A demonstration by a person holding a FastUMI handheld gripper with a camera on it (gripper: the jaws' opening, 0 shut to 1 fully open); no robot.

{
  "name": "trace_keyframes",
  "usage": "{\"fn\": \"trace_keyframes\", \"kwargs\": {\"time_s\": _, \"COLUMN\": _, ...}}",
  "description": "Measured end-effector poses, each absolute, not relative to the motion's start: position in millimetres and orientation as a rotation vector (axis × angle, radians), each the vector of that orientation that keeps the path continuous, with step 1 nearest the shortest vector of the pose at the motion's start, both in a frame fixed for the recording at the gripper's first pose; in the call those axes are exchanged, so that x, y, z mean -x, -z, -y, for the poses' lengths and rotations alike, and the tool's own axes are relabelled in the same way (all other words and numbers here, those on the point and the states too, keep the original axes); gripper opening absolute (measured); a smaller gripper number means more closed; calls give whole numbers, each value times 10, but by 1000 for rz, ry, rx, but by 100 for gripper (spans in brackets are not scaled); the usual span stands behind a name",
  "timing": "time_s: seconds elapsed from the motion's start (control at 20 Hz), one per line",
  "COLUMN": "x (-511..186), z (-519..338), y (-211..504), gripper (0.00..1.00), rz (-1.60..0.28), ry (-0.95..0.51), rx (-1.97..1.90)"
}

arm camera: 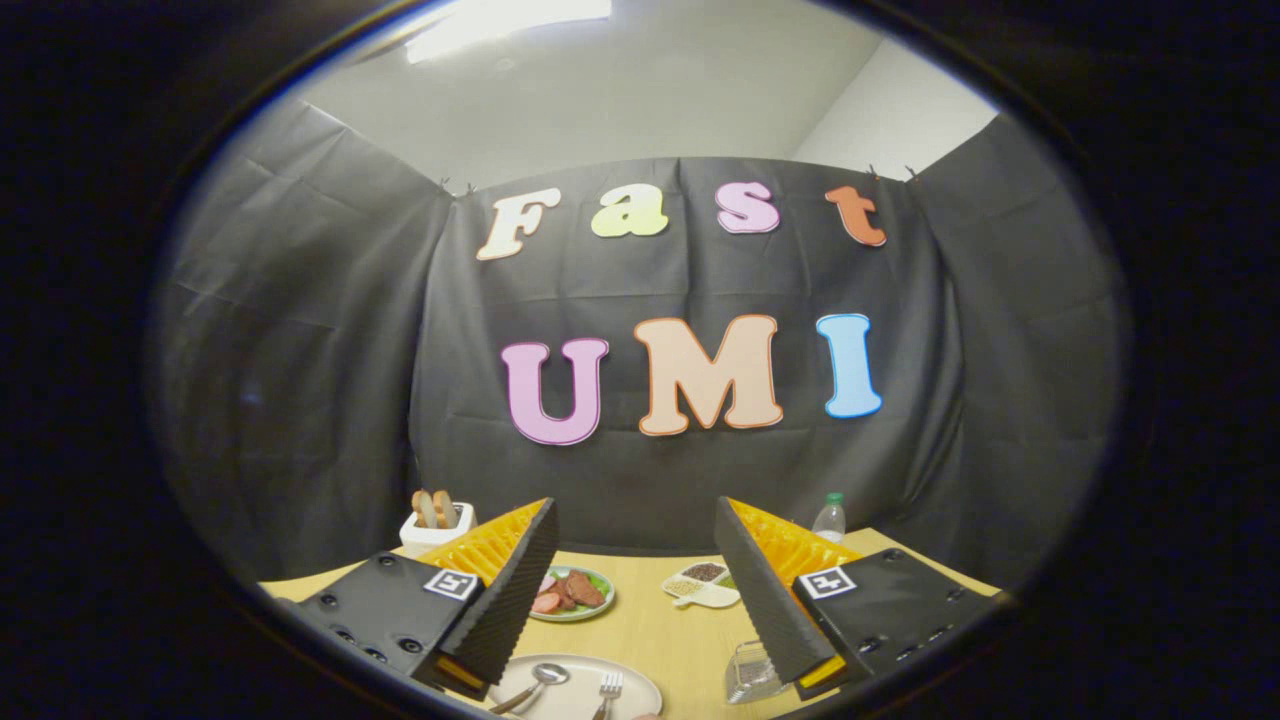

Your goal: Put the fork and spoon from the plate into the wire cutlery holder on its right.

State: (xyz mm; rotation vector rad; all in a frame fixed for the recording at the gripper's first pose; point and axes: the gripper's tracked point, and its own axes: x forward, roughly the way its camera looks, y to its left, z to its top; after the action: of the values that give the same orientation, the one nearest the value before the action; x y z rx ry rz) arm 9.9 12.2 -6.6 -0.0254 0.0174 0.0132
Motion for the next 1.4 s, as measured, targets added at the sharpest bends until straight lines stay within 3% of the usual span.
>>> {"fn": "trace_keyframes", "kwargs": {"time_s": 0.55, "x": -169, "z": -250, "y": 478, "gripper": 99, "rz": -146, "ry": -28, "rx": 75}}
{"fn": "trace_keyframes", "kwargs": {"time_s": 1.4, "x": 56, "z": -331, "y": 2189, "gripper": 100, "rz": -604, "ry": -97, "rx": 125}}
